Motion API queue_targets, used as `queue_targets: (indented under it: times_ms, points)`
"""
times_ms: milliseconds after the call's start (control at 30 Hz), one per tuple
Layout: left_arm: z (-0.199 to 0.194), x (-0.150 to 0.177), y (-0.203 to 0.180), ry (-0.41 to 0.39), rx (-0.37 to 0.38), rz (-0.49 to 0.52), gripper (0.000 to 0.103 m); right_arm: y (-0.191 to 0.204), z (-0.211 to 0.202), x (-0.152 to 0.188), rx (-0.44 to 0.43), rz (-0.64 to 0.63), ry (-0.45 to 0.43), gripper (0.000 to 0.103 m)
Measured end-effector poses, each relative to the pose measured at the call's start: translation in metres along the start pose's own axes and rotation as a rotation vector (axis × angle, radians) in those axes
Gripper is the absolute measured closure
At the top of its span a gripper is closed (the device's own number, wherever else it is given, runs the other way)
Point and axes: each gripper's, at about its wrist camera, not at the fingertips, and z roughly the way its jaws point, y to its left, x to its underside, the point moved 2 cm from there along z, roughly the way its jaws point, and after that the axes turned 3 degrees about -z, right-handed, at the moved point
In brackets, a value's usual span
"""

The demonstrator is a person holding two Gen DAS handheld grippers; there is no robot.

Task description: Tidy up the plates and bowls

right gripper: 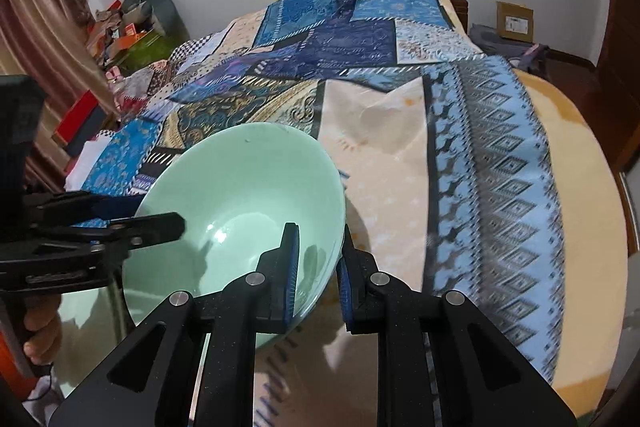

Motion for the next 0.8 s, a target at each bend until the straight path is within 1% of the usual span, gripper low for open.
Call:
queue_targets:
  times_ms: [33, 100, 200, 267, 367, 467, 567, 800]
  points:
    - [0.005, 0.000, 0.001, 0.022, 0.017, -0.008, 0.068, 0.001, 0.001, 0.000, 0.002, 0.004, 0.004, 0.084]
    - [0.011, 0.000, 0.001, 0.041, 0.035, -0.017, 0.072, 0.000, 0.001, 0.002, 0.011, 0.013, 0.011, 0.083]
    - [0.012, -0.002, -0.002, 0.035, 0.034, -0.003, 0.081, 0.002, 0.000, 0.004, 0.018, 0.013, 0.003, 0.083]
    - [0.013, -0.001, -0.006, 0.034, 0.031, 0.009, 0.088, 0.004, 0.000, 0.005, 0.019, 0.015, -0.004, 0.083]
    - [0.012, 0.000, -0.012, 0.022, 0.010, 0.029, 0.089, 0.008, -0.001, 0.005, 0.033, 0.016, -0.015, 0.083]
    - [0.008, 0.002, -0.010, 0.034, 0.027, 0.019, 0.089, 0.010, -0.004, 0.006, 0.036, 0.028, -0.022, 0.083]
    - [0.001, 0.006, -0.009, 0.029, 0.031, 0.019, 0.089, 0.012, -0.011, 0.007, 0.028, 0.041, -0.033, 0.083]
    - [-0.037, 0.019, -0.017, -0.033, 0.013, 0.045, 0.089, 0.026, -0.038, 0.008, 0.031, 0.051, -0.073, 0.083]
